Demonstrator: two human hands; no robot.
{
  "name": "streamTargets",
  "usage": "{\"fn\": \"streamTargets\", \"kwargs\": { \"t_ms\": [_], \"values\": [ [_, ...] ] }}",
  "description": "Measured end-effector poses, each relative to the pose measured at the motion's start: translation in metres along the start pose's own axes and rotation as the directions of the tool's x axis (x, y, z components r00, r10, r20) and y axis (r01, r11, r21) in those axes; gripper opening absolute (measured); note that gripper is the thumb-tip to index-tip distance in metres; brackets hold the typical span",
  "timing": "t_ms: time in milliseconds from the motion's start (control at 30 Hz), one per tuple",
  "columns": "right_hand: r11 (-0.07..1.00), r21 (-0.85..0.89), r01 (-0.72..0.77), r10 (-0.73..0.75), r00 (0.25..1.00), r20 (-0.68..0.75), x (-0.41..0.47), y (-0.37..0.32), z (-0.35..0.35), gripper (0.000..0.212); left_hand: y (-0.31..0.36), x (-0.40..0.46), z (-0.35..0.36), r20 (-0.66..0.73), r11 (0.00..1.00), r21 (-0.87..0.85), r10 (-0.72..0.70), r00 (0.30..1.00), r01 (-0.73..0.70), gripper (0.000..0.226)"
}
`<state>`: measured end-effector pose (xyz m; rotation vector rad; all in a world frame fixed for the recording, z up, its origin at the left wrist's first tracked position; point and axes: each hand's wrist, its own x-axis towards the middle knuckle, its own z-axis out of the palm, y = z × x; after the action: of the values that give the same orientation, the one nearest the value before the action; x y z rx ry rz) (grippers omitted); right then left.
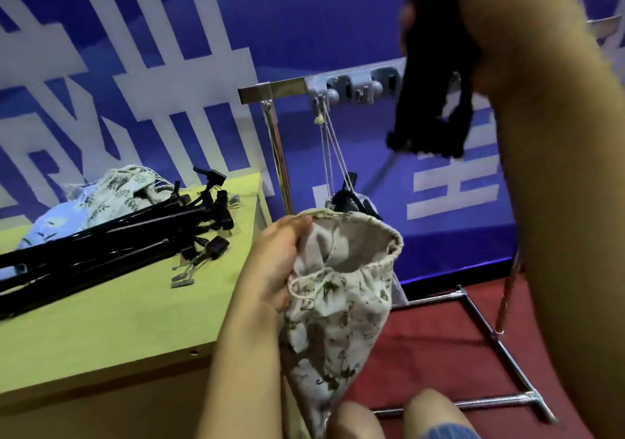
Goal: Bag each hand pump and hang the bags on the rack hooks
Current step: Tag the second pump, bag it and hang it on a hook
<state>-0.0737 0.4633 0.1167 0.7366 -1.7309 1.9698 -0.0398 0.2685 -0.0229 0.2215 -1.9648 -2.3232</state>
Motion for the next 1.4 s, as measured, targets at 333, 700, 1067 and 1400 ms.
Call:
{"fn": "streamTargets", "kwargs": {
  "t_ms": [333, 700, 1067, 1400],
  "values": [
    [0.944, 0.313, 0.1, -0.074, 0.993, -0.096, -0.043, 0.023, 0.029, 0.022, 0.0, -0.003, 0.015, 0.135, 0.956, -0.263, -0.1, 0.986, 0.133, 0.028],
    [0.977, 0.183, -0.11, 0.141, 0.976, -0.169, -0.074, 0.082, 0.039, 0.019, 0.016, -0.02, 0.027, 0.12, 0.985, -0.055, 0.168, 0.978, -0.162, 0.015],
    [0.925, -0.04, -0.378, 0.37, 0.92, -0.13, -0.093, 0.108, 0.039, 0.046, 0.024, -0.02, 0.027, 0.104, 0.97, -0.134, 0.216, 0.971, -0.202, 0.019],
    [0.976, -0.012, -0.216, 0.198, 0.917, -0.345, -0.084, 0.102, 0.032, 0.049, -0.013, -0.011, 0.014, -0.056, 0.432, 0.87, 0.567, 0.822, -0.239, 0.03]
  ]
}}
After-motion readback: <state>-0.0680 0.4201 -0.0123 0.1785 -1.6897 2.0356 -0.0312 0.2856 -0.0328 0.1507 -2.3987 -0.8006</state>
